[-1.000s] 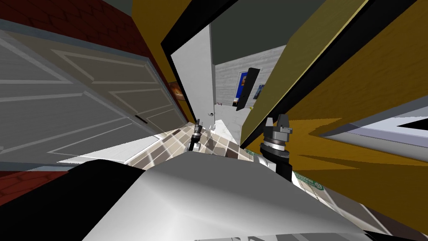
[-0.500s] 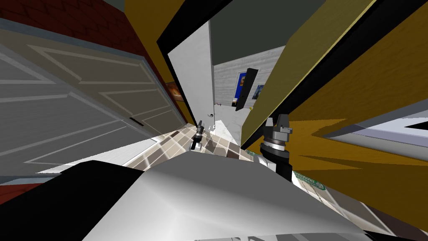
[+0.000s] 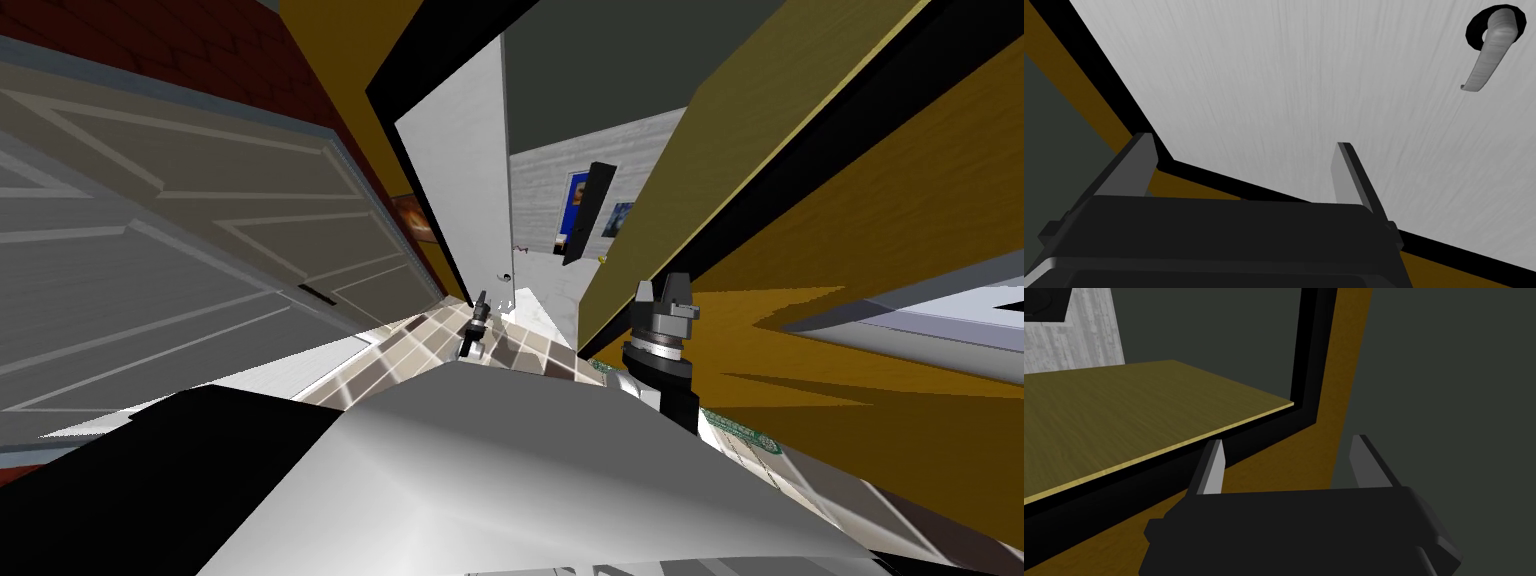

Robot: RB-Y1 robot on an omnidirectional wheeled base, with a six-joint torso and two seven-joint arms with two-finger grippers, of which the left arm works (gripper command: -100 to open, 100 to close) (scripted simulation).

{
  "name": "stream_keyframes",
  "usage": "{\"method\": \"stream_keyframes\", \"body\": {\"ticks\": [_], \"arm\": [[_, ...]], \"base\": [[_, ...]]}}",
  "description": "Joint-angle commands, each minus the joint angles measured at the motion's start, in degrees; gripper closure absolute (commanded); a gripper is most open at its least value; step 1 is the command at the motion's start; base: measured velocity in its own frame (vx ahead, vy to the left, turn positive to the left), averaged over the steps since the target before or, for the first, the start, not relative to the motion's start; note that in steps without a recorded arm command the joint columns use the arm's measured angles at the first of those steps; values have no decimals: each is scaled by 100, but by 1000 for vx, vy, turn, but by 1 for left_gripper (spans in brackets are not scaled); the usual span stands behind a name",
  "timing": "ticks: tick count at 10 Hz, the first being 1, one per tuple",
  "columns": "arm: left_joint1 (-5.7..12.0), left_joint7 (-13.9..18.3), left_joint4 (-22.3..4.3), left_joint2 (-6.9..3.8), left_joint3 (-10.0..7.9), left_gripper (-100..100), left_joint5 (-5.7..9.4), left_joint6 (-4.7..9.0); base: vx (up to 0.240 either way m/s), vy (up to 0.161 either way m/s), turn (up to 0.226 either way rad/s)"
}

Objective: Push the door open

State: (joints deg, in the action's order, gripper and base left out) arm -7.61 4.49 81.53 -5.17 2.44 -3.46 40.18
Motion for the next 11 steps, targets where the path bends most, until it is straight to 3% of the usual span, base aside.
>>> {"method": "stream_keyframes", "body": {"ticks": [1, 2, 11], "arm": [[140, 10, -286, 4, 25, -100, 6, 58], [140, 10, -347, 4, 25, -100, 6, 58], [842, 118, -1975, -34, 132, -100, 59, 333]], "base": [[74, 57, -62], [55, 53, -25], [71, 68, -49]]}}
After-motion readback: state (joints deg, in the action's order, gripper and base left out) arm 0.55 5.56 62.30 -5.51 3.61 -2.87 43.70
